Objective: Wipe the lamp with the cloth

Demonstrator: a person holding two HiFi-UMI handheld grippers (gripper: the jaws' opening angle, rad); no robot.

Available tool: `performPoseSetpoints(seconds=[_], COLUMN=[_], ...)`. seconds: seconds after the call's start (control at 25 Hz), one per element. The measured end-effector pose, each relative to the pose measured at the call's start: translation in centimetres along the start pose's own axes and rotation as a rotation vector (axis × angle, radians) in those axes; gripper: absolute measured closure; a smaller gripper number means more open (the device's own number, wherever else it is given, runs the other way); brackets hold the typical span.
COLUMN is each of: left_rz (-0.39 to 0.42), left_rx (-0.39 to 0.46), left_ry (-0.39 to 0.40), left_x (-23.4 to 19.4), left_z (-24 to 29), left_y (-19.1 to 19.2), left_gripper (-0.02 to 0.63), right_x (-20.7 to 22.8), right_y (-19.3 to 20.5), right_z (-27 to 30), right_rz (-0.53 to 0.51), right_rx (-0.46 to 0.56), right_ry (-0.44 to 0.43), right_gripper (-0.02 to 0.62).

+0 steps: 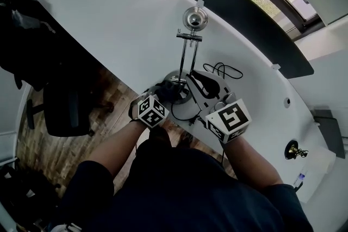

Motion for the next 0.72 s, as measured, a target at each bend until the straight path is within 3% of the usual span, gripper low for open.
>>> performPoseSetpoints(seconds=[0.36, 0.72], left_rz=[0.026, -0.134], left_rx=[0.059, 0.199], left_ry=[-0.031, -0.015], left_x=[-4.1, -3.3], left_z=[-0.4, -7.0], left_y=[-2.3, -4.5], left_gripper=[0.537, 0.537], right_x=[-0.5, -2.5], right_y=[-0.2, 0.8], right_z=[-3.7, -8.9], right_rz=[0.022, 0.099], right_rx=[0.033, 0.061], right_ry=[0.064, 0.106], right_gripper=[0.551, 0.551])
Point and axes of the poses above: the fingertips, and each gripper's own axes: z forward along the fingers, x to its right, y out of its underside, the point moved 8 cm from there along -z, backward along the fingers, and after that the axes turned 8 degrees about -y, right-handed, at the moved point
